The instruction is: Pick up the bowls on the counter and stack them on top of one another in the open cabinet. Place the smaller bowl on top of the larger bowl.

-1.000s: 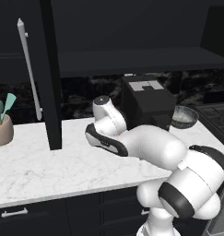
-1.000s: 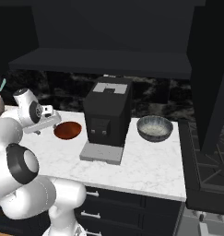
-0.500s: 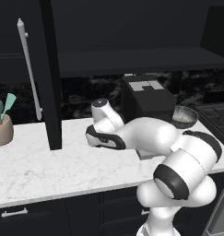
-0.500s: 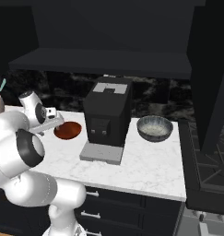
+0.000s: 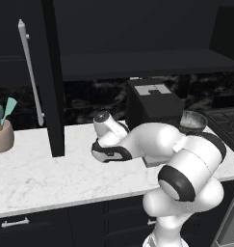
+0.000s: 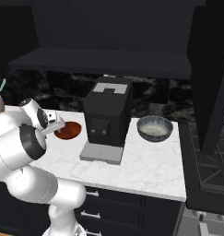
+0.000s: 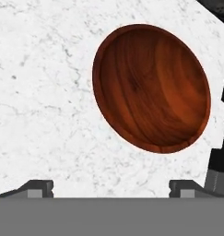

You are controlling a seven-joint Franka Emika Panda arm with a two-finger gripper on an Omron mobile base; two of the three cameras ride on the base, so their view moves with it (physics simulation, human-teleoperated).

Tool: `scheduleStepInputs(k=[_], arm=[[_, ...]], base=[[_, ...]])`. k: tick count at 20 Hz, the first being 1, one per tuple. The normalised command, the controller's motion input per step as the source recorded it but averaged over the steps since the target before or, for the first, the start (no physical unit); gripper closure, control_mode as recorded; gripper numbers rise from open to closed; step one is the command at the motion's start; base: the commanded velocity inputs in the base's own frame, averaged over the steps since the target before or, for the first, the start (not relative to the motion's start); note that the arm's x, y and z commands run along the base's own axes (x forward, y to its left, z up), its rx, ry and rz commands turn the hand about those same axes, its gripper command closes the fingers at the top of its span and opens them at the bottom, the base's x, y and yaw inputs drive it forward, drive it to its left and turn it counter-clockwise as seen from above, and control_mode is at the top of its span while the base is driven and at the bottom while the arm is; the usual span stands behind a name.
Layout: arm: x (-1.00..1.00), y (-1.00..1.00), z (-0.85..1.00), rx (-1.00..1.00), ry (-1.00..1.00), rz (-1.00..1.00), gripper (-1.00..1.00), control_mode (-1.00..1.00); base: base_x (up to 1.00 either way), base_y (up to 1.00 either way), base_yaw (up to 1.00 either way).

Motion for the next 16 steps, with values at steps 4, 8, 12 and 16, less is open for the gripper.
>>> scheduleStepInputs(k=[4,8,12,16], arm=[[0.26,0.00,-0.30,-0.06,0.00,0.00,-1.00,-1.00],[0.35,0.00,-0.18,-0.01,0.00,0.00,-1.00,-1.00],[0.32,0.00,-0.17,-0.01,0.00,0.00,-1.00,-1.00],[0.29,0.00,-0.21,-0.02,-0.02,0.00,-1.00,-1.00]], base=[[0.00,0.00,0.00],[0.00,0.00,0.00],[0.00,0.00,0.00],[0.00,0.00,0.00]])
